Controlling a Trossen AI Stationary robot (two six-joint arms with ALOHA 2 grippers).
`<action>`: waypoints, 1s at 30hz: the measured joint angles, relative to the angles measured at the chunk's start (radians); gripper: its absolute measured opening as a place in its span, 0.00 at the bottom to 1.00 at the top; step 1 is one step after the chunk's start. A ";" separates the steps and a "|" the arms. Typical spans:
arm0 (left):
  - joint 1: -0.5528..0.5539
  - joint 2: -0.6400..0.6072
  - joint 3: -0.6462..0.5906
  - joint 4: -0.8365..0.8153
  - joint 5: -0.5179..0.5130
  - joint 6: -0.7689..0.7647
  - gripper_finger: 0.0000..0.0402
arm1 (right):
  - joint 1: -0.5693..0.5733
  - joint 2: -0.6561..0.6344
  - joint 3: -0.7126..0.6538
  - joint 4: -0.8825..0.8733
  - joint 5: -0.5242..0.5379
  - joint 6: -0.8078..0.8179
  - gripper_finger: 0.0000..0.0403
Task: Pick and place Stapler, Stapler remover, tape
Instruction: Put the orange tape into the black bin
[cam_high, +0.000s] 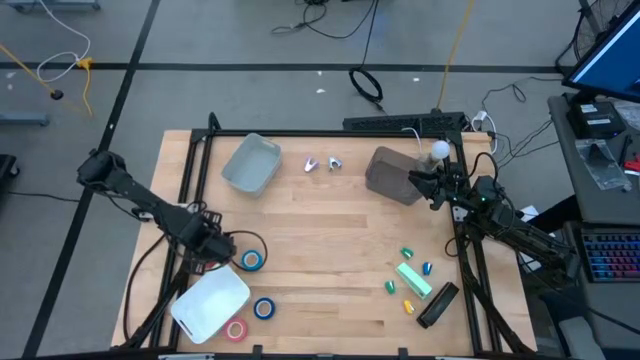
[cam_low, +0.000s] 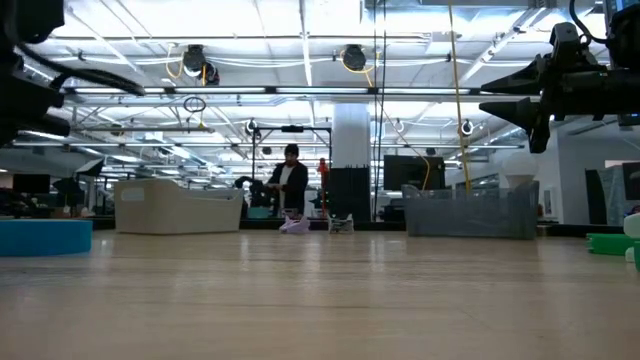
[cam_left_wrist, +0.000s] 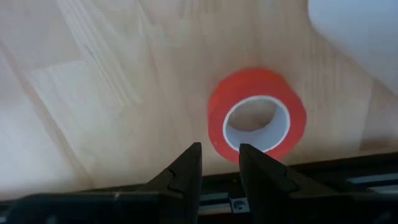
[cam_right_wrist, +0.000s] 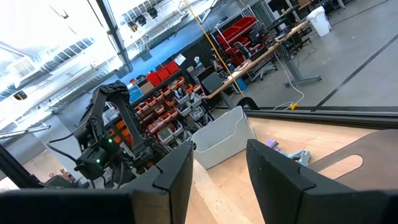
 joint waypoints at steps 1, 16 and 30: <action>-0.005 0.000 -0.003 0.008 0.000 -0.013 0.27 | 0.000 0.000 0.000 0.000 0.000 0.000 0.35; -0.006 0.000 -0.005 0.065 -0.008 -0.120 0.27 | 0.000 0.000 0.000 0.000 0.000 0.000 0.35; -0.006 -0.003 -0.085 0.163 -0.031 -0.223 0.56 | 0.000 0.000 0.000 0.000 0.000 0.000 0.35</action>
